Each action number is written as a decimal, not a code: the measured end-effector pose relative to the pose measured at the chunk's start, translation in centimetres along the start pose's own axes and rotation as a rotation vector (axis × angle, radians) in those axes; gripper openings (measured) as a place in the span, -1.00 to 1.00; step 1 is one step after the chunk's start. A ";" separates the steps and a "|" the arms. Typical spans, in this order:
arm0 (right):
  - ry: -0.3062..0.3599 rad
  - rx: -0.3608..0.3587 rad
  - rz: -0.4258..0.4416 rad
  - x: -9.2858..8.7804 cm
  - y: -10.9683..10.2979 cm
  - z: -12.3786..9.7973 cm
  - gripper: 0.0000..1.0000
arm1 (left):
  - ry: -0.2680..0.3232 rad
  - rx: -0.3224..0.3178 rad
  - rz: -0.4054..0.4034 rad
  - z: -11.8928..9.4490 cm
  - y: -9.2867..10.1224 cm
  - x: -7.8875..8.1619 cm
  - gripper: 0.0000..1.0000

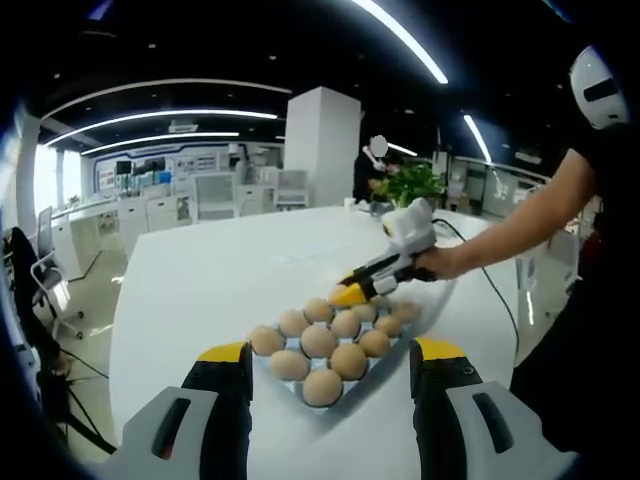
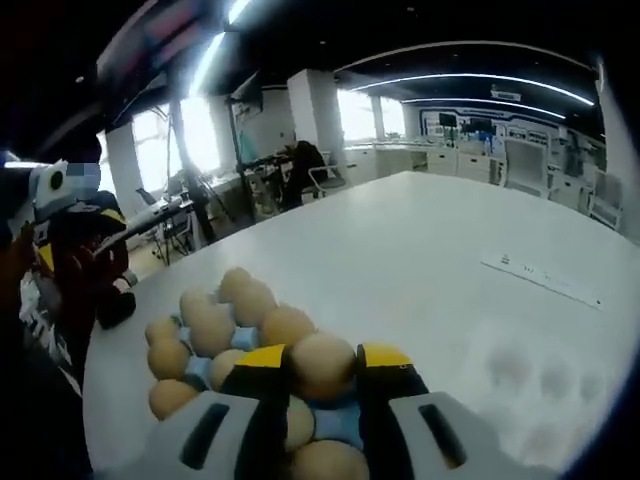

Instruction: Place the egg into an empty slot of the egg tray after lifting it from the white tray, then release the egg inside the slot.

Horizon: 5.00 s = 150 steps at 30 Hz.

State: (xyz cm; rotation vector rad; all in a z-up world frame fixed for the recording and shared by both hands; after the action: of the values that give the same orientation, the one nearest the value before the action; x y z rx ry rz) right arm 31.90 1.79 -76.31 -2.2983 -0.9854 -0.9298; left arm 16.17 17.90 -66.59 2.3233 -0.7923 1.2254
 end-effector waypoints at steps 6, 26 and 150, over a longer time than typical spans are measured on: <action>-0.053 0.011 0.023 -0.2 0.1 0.3 -0.46 | 0.003 0.000 0.004 0.0 0.0 0.2 0.28; 0.109 0.038 0.002 0.6 -0.2 -1.7 -0.10 | 0.004 0.000 0.010 0.1 -0.2 0.5 0.27; 0.264 -0.484 0.190 -5.3 14.3 -18.8 -0.49 | 0.001 -0.008 0.014 0.9 1.1 1.2 0.27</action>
State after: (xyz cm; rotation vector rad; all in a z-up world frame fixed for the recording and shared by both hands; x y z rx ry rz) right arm 32.59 -21.56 -69.90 -2.5003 -0.4542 -1.4668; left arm 16.57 16.23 -65.96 2.3146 -0.8129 1.2272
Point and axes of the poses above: the point that each gripper's makers call its tool centre point, and the gripper's own axes: z roughly forward along the fingers, y roughly to its right, x roughly out of its top, the point moved 2 cm from there along -z, roughly backward along the fingers, and after that the axes turned 13 degrees about -y, right-handed, at the moved point
